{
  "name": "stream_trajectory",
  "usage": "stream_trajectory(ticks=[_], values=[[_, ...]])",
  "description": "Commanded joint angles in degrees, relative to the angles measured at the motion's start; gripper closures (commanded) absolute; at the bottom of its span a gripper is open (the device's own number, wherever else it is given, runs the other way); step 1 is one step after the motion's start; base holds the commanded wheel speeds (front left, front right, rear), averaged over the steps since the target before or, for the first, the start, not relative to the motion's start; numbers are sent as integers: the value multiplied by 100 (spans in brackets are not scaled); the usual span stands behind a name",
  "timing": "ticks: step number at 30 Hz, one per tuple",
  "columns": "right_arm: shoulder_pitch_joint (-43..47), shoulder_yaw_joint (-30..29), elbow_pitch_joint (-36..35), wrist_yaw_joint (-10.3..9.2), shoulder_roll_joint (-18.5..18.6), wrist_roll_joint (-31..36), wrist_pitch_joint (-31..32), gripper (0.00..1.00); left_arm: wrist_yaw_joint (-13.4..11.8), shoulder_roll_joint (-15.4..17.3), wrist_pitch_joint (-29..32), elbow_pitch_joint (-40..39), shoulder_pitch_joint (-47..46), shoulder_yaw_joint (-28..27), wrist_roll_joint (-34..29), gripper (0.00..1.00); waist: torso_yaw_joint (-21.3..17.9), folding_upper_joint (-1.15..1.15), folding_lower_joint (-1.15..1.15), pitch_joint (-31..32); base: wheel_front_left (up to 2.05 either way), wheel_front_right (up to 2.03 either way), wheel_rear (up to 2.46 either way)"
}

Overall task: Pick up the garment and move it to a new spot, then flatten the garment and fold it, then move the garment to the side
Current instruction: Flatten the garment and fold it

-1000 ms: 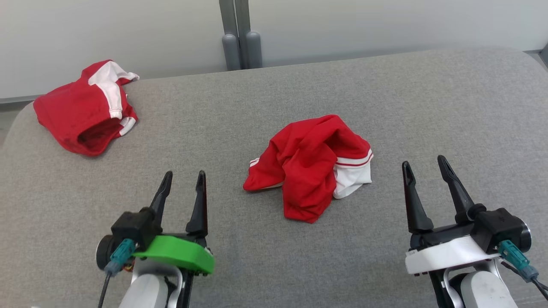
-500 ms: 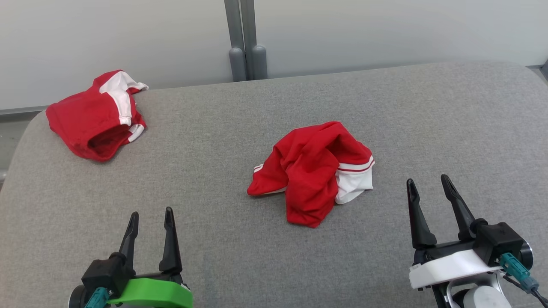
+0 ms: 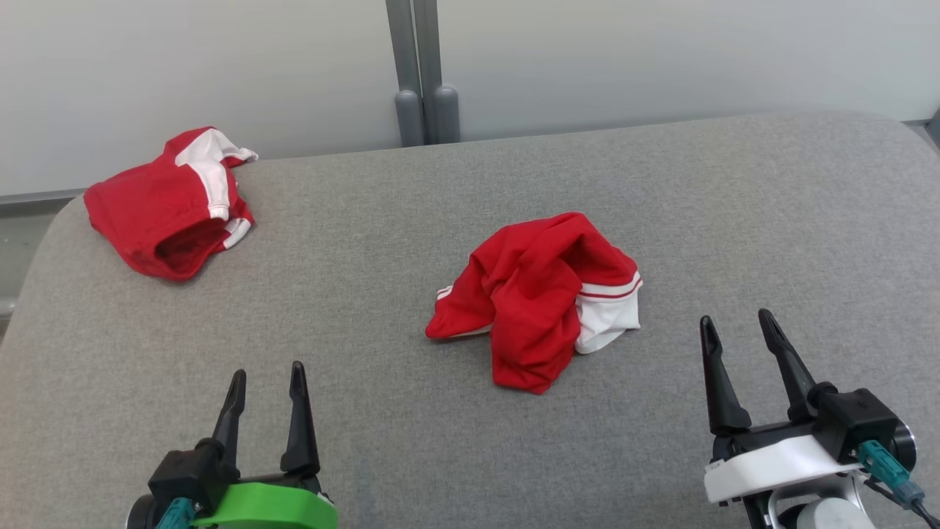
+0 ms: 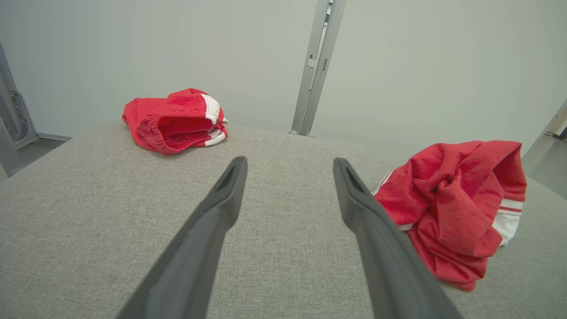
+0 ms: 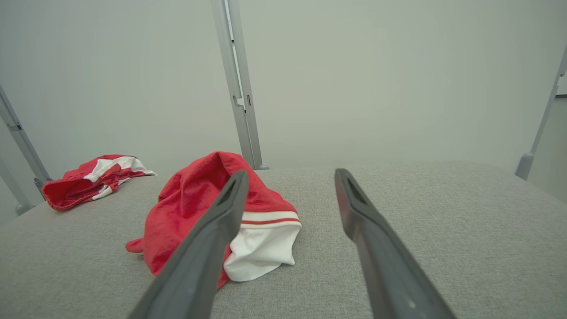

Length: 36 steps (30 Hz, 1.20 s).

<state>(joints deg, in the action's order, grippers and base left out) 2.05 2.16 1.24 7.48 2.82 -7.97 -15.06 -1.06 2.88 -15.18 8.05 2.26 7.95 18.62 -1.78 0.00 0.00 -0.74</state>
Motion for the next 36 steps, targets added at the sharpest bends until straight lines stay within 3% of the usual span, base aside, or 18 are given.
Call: stream_trajectory(ticks=[1, 13, 31, 32, 34, 35, 36], values=[[49, -19, 10, 2, 12, 11, -18, 0, -30, 2, 5, 16, 62, 7, 54, 0, 8, 0, 0, -2, 0, 0, 0], [-384, -182, 392, 2, 11, 173, -18, 0, -1, 4, 5, 0, -126, 122, 103, 0, 270, 0, 0, -157, 0, 0, 0], [-2361, -470, 3593, 1, 16, 266, -18, 0, -50, 5, 5, -132, -486, 410, 156, 0, 1269, 0, 0, -793, 0, 0, 0], [-2434, -516, 3711, 1, 19, 269, -18, 38, -57, 5, 5, -133, -488, 411, 140, 0, 1296, 0, 0, -812, 0, 0, 0], [-2570, -625, 3896, 1, 17, 289, -18, 91, -61, 5, 5, -134, -502, 398, 145, 0, 1338, 0, 0, -845, 0, 0, 0], [-2633, -703, 3945, 2, 20, 340, -18, 100, -63, 5, 5, -136, -508, 390, 147, 0, 1350, 0, 0, -857, 0, 0, 0], [-2687, -809, 3930, 1, 20, 381, -18, 100, -67, 5, 5, -137, -513, 382, 150, 0, 1358, 0, 0, -866, 0, 0, 0]])
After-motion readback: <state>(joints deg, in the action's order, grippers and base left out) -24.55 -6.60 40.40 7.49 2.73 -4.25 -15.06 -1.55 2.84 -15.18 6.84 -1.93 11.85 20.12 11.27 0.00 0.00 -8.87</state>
